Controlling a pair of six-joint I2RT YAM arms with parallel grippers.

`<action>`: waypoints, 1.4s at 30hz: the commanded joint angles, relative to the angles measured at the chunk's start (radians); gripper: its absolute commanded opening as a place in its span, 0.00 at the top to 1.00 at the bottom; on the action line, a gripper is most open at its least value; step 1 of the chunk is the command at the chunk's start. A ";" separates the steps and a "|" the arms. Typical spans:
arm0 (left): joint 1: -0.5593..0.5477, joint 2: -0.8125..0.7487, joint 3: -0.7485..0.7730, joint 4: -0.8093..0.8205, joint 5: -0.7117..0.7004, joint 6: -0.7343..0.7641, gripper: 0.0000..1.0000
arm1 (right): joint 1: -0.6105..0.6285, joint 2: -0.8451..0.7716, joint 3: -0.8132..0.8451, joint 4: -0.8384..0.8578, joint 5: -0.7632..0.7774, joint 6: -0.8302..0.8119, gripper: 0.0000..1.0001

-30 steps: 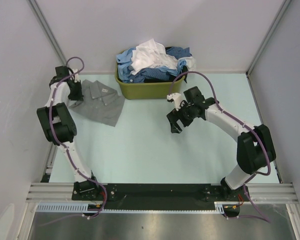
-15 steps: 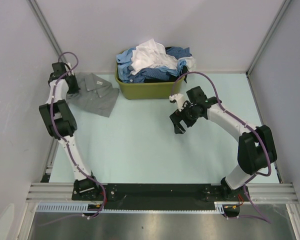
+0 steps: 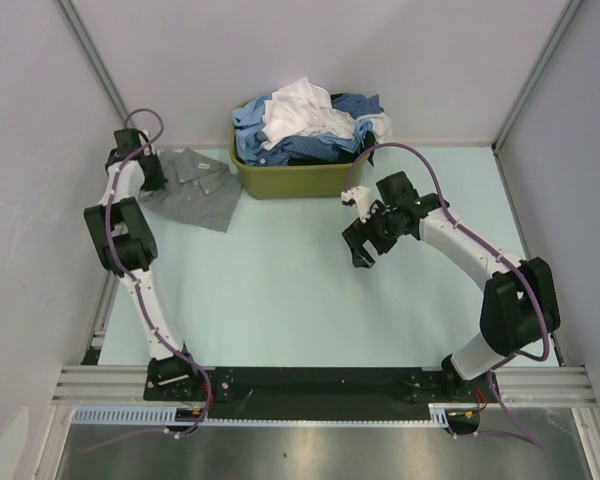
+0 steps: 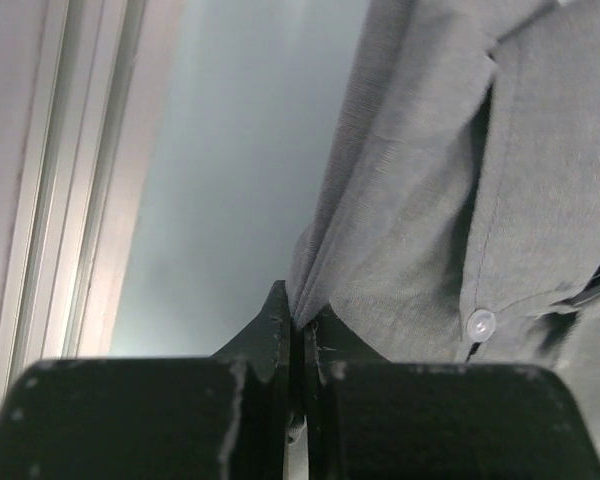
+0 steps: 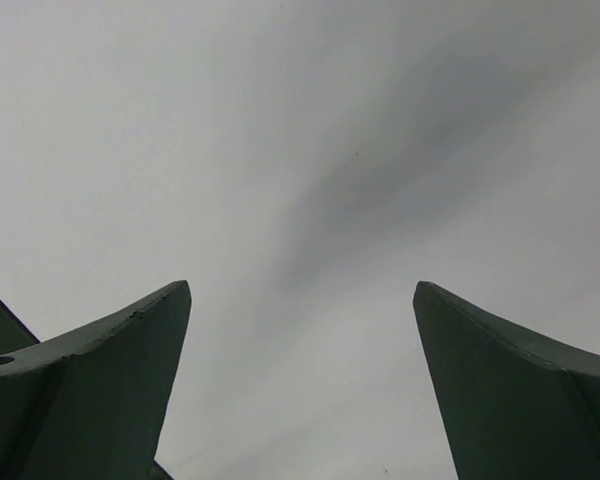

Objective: Fold and stack the long sleeve shirts
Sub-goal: Neatly place the folded shirt to the corner

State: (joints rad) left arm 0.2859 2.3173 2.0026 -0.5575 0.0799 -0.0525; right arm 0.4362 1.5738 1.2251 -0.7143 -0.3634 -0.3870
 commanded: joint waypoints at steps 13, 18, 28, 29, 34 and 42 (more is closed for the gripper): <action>0.033 -0.211 -0.073 0.056 -0.005 0.129 0.22 | -0.069 -0.049 0.036 -0.014 -0.009 0.011 0.00; -0.016 -0.352 -0.056 0.010 0.039 0.227 0.01 | -0.195 -0.026 0.154 0.006 -0.075 0.057 0.00; -0.346 -0.628 -0.125 -0.211 0.140 0.376 0.01 | -0.428 -0.115 0.200 0.118 -0.111 0.186 0.00; -0.362 -0.663 -0.149 -0.219 0.208 0.358 0.01 | -0.479 -0.113 0.203 0.110 -0.129 0.212 0.00; -0.405 -0.772 -0.445 -0.141 0.411 0.168 0.01 | -0.554 -0.119 0.167 0.044 -0.198 0.267 0.00; -0.505 -0.999 -0.901 -0.029 0.328 0.123 0.01 | -0.576 -0.253 -0.146 0.056 -0.238 0.255 0.00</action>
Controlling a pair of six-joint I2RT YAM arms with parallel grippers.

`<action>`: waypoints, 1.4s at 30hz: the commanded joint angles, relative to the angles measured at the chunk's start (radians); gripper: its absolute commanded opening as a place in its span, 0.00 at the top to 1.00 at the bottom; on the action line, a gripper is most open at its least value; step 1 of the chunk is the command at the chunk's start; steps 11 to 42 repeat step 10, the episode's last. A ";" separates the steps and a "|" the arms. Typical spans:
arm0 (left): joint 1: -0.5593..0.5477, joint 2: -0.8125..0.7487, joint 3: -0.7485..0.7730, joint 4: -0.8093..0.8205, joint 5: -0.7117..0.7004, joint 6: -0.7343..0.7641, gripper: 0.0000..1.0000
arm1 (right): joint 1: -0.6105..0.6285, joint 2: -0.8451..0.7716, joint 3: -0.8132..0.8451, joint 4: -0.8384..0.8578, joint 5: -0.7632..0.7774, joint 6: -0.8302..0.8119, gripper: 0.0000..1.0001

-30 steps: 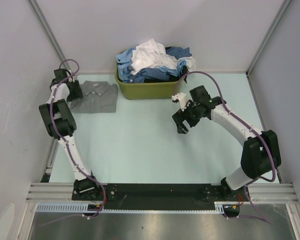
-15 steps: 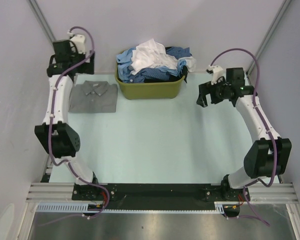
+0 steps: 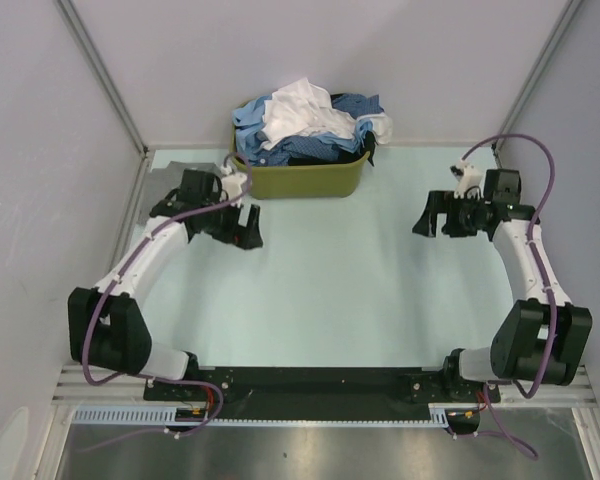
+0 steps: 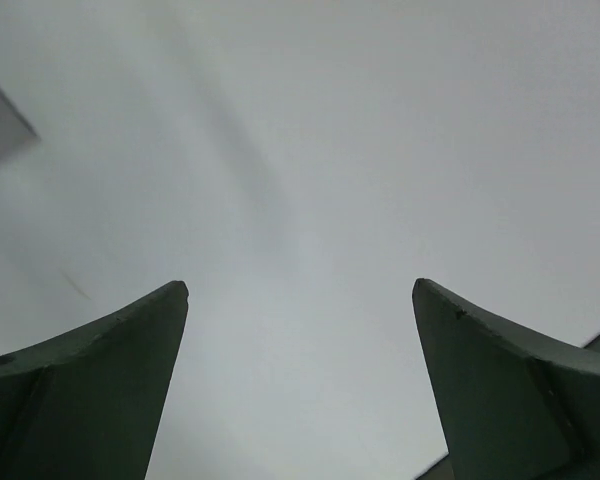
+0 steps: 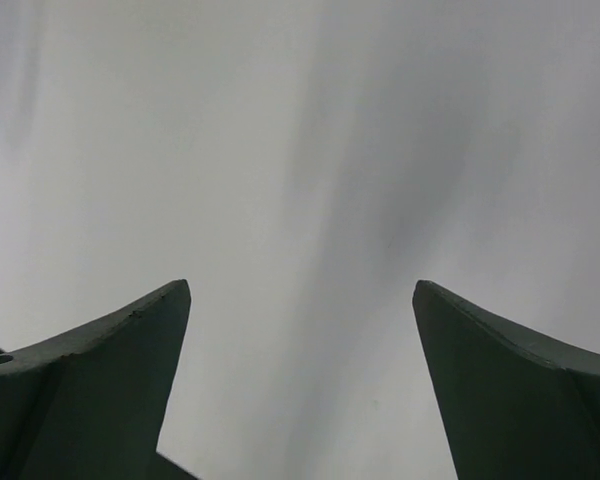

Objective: Fold and stack the long sleeve shirts
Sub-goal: Neatly place the folded shirt to the corner

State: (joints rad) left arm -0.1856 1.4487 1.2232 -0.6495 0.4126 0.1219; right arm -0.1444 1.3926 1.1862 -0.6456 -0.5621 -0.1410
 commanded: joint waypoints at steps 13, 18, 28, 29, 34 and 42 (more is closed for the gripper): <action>-0.035 -0.254 -0.252 0.085 -0.130 -0.042 0.01 | 0.094 -0.139 -0.229 0.017 0.017 -0.014 0.00; -0.035 -0.254 -0.252 0.085 -0.130 -0.042 0.01 | 0.094 -0.139 -0.229 0.017 0.017 -0.014 0.00; -0.035 -0.254 -0.252 0.085 -0.130 -0.042 0.01 | 0.094 -0.139 -0.229 0.017 0.017 -0.014 0.00; -0.035 -0.254 -0.252 0.085 -0.130 -0.042 0.01 | 0.094 -0.139 -0.229 0.017 0.017 -0.014 0.00; -0.035 -0.254 -0.252 0.085 -0.130 -0.042 0.01 | 0.094 -0.139 -0.229 0.017 0.017 -0.014 0.00; -0.035 -0.254 -0.252 0.085 -0.130 -0.042 0.01 | 0.094 -0.139 -0.229 0.017 0.017 -0.014 0.00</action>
